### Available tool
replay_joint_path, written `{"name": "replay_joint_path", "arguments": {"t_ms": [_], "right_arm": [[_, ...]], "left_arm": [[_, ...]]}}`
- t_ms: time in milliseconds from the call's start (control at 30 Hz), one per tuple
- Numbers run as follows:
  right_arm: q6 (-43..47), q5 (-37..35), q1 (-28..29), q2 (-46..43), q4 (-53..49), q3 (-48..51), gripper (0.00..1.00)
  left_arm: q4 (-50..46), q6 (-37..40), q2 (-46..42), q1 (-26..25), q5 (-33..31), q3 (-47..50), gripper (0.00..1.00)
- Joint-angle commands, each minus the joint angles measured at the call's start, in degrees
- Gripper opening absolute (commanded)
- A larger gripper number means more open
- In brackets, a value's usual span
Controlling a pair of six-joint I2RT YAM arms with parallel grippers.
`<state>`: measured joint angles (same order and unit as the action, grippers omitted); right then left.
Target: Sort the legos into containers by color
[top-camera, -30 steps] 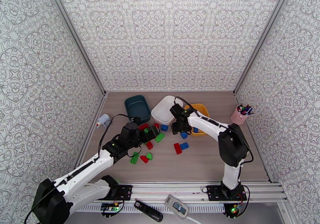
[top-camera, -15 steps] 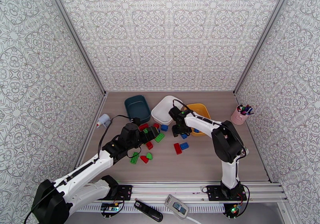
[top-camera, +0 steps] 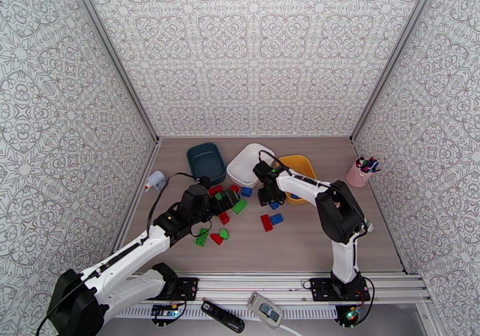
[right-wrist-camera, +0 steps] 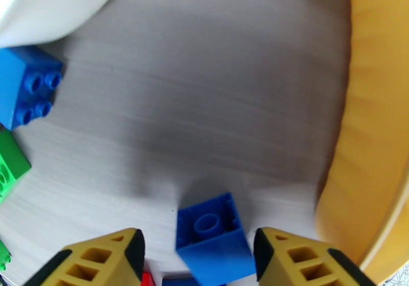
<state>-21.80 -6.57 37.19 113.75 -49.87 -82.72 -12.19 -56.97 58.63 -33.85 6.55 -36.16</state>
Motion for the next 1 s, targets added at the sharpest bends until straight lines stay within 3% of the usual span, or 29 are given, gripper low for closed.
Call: {"name": "replay_joint_path", "arguments": {"t_ms": [0,300,533,700,967], "right_arm": [[-0.83,1.81,-0.09,0.09,0.9,1.3,0.57],[-1.14,2.53,0.05,-0.57,1.19,2.62,0.51],[-2.03,3.13,0.0,-3.0,1.89,3.31,0.37],[-2.76,3.17,-0.29,-7.43,1.62,2.83,0.33],[-2.66,3.18,-6.6,-15.41,0.33,4.1,0.31]], "left_arm": [[0.74,-0.58,0.77,0.04,-0.21,0.89,0.99],[1.55,-0.69,2.39,-0.69,-0.05,0.3,0.99],[3.58,-0.87,5.65,-2.44,0.12,-0.73,0.99],[5.24,-0.65,9.84,-4.18,0.48,-3.06,0.99],[7.61,0.51,17.04,-5.74,1.95,-10.02,0.99]]}}
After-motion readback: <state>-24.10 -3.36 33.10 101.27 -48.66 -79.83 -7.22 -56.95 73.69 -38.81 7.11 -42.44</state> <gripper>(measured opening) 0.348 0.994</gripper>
